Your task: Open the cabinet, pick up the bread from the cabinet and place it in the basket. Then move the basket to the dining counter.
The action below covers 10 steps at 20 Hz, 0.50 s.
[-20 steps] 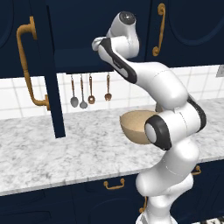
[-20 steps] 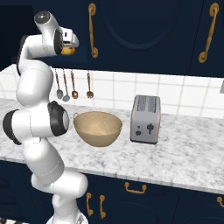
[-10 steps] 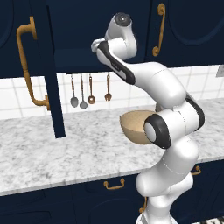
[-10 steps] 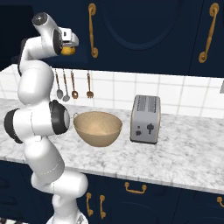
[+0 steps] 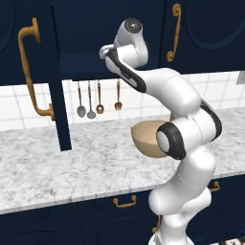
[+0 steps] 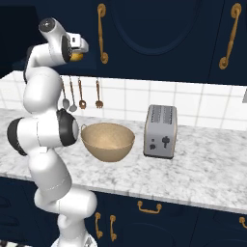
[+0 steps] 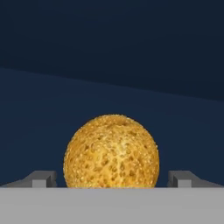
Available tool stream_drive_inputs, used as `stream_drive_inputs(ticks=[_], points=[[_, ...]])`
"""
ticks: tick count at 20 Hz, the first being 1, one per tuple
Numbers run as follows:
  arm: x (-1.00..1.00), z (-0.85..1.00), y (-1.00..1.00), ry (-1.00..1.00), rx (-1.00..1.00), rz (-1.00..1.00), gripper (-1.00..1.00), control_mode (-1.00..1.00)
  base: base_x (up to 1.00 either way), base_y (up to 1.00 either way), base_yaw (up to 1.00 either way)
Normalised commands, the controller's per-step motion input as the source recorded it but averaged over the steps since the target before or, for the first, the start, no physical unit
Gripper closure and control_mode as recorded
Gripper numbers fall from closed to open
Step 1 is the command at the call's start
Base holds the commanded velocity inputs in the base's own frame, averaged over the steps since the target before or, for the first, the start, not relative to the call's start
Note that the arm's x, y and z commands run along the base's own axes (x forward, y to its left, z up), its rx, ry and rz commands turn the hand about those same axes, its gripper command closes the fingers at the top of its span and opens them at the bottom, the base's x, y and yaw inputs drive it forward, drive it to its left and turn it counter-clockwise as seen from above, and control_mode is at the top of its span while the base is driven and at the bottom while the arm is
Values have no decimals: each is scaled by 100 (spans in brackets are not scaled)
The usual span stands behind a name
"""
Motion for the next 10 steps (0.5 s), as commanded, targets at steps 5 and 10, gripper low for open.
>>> stream_drive_inputs(ticks=[5,10], points=[[19,-2,0,-1,0,0,-100,-100,0,0,0],[4,0,0,0,0,0,-100,-100,0,0,0]])
